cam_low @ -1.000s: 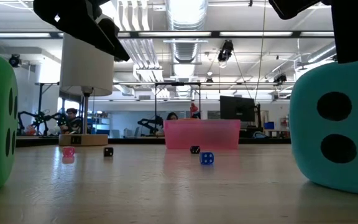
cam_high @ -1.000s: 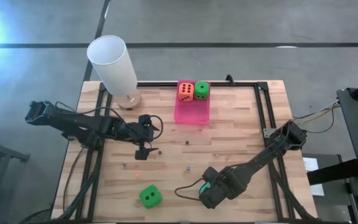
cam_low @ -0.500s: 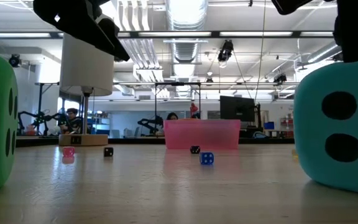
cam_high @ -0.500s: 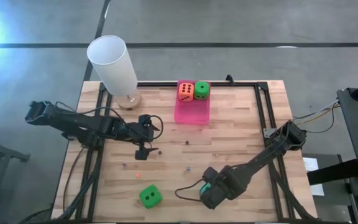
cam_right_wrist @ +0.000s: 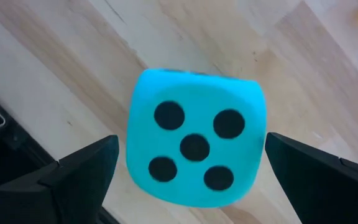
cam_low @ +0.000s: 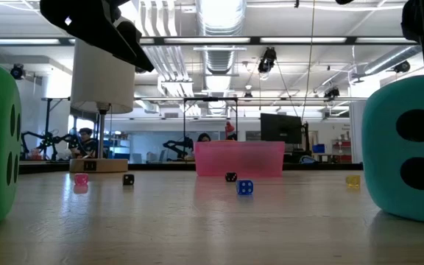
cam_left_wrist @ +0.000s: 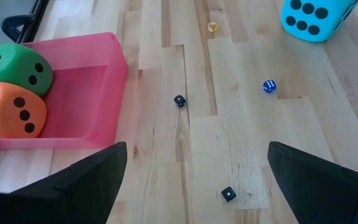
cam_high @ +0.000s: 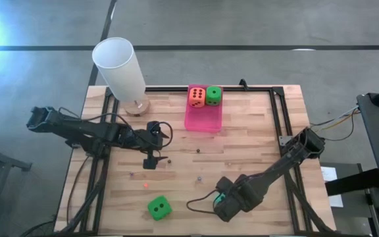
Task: Pick & Place Dice
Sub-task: Put the big blue dice into the red container
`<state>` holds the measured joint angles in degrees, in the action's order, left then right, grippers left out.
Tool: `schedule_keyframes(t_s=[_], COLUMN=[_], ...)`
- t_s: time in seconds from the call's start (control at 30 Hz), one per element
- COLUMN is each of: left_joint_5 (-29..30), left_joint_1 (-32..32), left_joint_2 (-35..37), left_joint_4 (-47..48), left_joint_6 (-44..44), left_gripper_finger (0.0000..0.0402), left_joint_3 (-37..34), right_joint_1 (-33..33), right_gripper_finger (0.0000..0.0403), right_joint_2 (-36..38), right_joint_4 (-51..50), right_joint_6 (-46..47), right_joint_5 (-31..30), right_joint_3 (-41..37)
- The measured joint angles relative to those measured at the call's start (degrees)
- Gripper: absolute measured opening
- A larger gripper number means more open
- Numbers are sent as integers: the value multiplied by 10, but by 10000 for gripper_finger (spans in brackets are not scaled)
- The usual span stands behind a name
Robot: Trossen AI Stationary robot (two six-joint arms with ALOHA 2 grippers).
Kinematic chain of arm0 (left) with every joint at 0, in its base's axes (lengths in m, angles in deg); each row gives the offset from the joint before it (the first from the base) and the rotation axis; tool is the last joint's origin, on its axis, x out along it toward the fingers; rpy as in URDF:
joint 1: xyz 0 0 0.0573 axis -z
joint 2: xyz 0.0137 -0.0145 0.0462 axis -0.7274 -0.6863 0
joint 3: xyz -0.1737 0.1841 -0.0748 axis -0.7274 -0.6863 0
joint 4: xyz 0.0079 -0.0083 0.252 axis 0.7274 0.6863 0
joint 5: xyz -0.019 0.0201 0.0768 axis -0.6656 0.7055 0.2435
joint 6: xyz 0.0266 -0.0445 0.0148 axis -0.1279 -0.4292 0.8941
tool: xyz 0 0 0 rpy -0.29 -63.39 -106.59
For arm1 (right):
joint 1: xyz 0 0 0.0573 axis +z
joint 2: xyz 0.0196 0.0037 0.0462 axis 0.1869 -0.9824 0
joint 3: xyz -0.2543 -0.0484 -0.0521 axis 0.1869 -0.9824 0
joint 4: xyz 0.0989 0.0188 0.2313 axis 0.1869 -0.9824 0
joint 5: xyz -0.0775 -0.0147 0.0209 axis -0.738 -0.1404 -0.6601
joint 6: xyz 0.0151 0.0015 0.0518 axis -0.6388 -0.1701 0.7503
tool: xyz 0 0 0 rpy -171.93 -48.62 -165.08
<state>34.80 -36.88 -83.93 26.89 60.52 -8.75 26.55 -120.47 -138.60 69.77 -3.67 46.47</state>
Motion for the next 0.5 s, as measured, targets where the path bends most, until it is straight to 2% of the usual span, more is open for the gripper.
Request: schedule_keyframes(t_s=[0.5], left_joint_5=[0], left_joint_1=[0], left_joint_2=[0], left_joint_4=[-5], left_joint_6=[0], left_gripper_finger=[391], left_joint_3=[0], right_joint_1=[3], right_gripper_finger=[400], right_joint_2=[-14], right_joint_4=[2], right_joint_6=[-16], right_joint_5=[0], right_joint_3=[0])
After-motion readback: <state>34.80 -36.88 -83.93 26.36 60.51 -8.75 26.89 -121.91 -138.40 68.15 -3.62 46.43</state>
